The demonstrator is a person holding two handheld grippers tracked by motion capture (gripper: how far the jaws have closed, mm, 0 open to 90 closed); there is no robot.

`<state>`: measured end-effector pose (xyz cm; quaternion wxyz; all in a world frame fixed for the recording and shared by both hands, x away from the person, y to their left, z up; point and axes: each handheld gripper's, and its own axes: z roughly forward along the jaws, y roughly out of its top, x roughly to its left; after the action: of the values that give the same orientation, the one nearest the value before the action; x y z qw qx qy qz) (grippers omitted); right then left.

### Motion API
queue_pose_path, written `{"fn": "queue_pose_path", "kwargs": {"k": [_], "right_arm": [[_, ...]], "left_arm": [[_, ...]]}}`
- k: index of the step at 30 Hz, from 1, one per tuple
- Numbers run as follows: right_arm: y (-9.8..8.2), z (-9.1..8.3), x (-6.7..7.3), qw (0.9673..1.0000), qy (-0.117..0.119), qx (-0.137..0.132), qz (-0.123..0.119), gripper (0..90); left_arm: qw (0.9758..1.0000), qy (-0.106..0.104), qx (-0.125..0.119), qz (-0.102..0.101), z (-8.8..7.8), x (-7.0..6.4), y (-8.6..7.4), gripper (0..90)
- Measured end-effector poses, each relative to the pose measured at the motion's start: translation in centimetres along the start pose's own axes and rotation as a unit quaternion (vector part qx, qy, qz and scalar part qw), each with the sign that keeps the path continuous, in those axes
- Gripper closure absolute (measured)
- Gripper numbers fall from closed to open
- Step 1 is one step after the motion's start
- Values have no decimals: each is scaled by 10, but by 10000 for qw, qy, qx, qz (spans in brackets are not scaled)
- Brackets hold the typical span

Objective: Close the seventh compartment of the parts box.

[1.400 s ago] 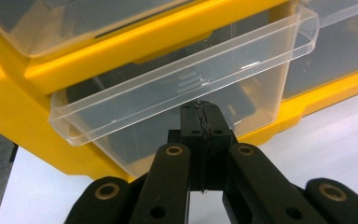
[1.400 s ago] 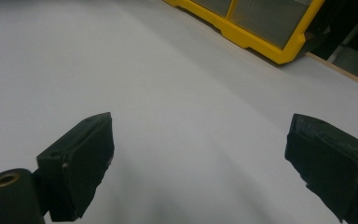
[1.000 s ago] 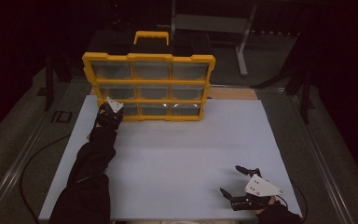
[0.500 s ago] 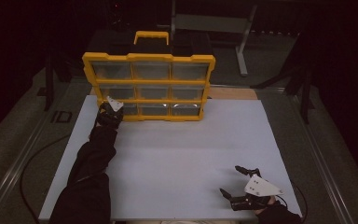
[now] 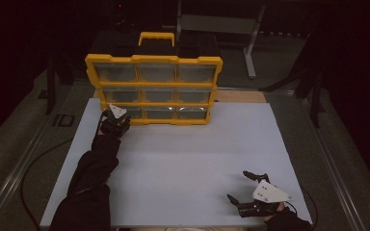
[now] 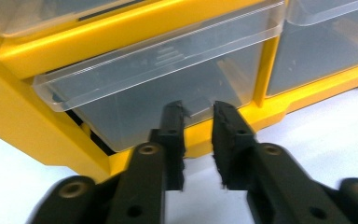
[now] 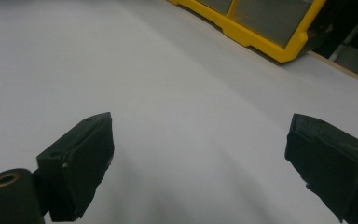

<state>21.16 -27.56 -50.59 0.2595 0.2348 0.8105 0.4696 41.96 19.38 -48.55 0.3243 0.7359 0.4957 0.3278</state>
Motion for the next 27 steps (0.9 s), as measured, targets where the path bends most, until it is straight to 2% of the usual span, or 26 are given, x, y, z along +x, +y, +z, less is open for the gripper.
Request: {"fn": "queue_pose_path", "kwargs": {"k": [5,6,7,8,16,19,20,21,24,25,27], "right_arm": [[0,0,0,10000,3,1,3,79],[0,0,0,10000,3,1,3,79],[0,0,0,10000,2,2,1,79],[0,0,0,10000,-5,-1,-4,79],[0,0,0,10000,-11,9,-6,79],[0,0,0,10000,-11,5,-5,79],[0,1,0,10000,-4,1,3,79],[0,1,0,10000,-5,10,7,79],[0,1,0,10000,-13,0,17,79],[-1,0,-1,10000,-19,3,21,79],[-1,0,-1,10000,-14,-1,32,79]], "left_arm": [[10000,51,-10,-23,-3,-3,1,522],[10000,51,-10,-23,-3,-3,1,484],[10000,14,26,-43,-4,-3,2,484],[10000,1,44,-39,-4,-3,2,432],[9997,-242,61,40,-6,-6,2,295],[9997,-223,79,61,-5,-7,2,251],[9992,-362,145,55,-5,-9,2,189],[9989,-415,175,93,-5,-9,2,177],[9983,-547,192,-49,-6,-8,4,103],[9981,-589,194,-65,-6,-8,4,42],[9978,-634,196,-46,-6,-8,4,15]]}}
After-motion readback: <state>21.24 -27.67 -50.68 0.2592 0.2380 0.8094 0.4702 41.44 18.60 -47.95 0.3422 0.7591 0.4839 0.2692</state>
